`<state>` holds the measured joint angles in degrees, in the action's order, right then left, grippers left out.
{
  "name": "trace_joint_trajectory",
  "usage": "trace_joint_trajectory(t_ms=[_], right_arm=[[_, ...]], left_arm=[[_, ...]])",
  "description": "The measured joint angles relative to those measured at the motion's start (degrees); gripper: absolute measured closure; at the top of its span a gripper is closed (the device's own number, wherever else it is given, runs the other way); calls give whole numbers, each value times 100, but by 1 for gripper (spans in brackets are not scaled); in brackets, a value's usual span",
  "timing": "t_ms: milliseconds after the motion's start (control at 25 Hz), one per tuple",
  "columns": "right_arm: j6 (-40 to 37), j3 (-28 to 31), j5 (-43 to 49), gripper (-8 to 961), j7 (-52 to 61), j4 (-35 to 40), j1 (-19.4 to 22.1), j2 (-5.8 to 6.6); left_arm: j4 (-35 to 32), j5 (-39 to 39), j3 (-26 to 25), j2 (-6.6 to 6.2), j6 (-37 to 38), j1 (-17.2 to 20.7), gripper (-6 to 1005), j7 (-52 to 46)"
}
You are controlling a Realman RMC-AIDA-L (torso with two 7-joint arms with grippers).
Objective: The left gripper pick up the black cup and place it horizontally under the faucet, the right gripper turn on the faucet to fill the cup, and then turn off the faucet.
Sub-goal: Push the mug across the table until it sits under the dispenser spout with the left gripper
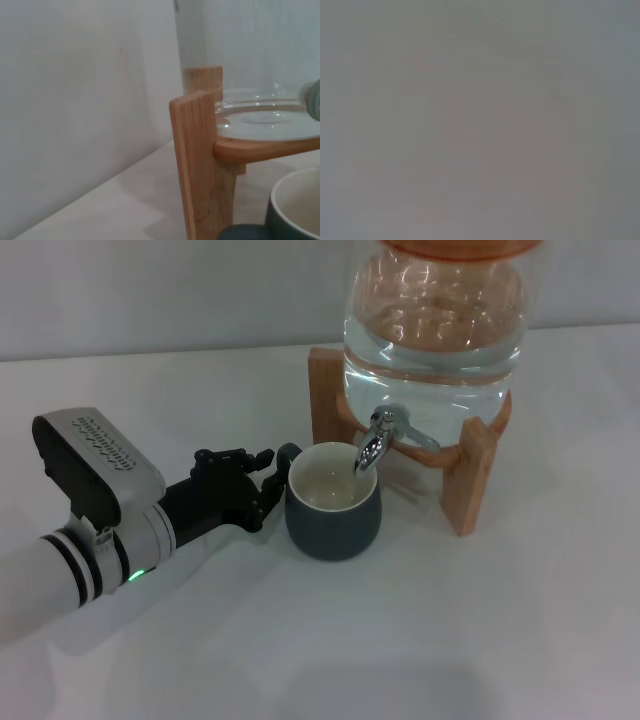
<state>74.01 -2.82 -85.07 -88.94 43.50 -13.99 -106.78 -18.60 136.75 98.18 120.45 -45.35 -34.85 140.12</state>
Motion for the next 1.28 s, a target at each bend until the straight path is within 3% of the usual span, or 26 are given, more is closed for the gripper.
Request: trace_joint_trajectory(t_ms=[1280], right_arm=[[-152, -9, -1, 113, 0, 1, -26, 28]], left_arm=[[3, 304, -48, -30, 8, 116, 724, -3]])
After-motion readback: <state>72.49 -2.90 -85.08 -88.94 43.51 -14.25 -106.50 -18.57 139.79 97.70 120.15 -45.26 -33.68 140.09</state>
